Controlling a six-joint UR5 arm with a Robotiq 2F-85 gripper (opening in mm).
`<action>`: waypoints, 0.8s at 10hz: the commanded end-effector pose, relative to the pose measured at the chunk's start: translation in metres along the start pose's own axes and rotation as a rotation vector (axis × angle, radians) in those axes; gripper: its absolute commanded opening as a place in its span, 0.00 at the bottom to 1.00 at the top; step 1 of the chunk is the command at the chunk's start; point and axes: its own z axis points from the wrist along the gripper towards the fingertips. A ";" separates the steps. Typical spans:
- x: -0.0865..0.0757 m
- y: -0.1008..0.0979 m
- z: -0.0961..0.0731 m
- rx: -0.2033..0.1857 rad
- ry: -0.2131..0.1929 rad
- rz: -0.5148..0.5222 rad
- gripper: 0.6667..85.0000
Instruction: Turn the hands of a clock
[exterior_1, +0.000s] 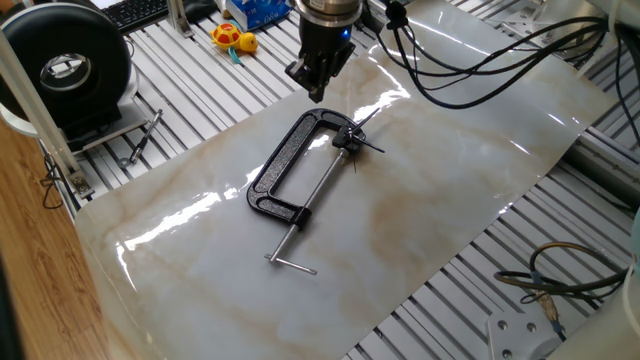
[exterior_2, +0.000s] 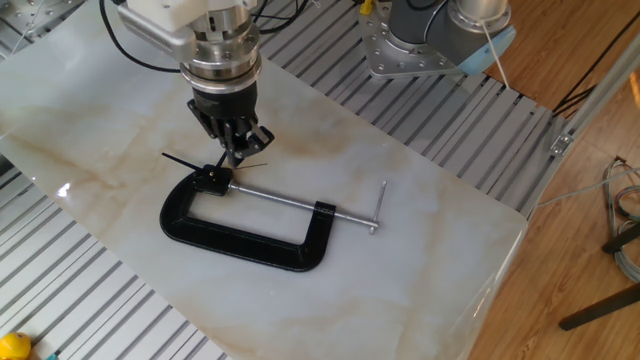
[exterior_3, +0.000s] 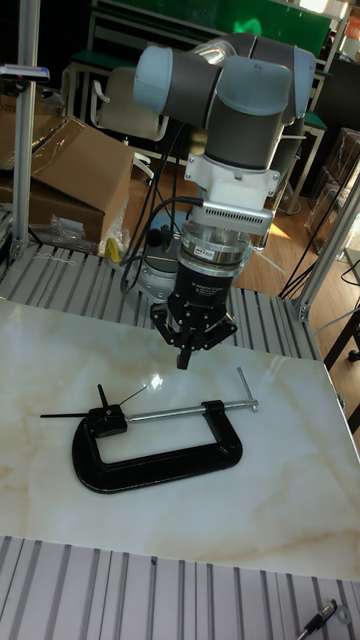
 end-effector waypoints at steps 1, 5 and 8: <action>0.014 0.017 -0.002 -0.064 0.058 0.050 0.01; 0.029 0.013 -0.003 -0.053 0.112 -0.023 0.01; 0.005 -0.028 0.007 -0.011 0.083 -0.141 0.01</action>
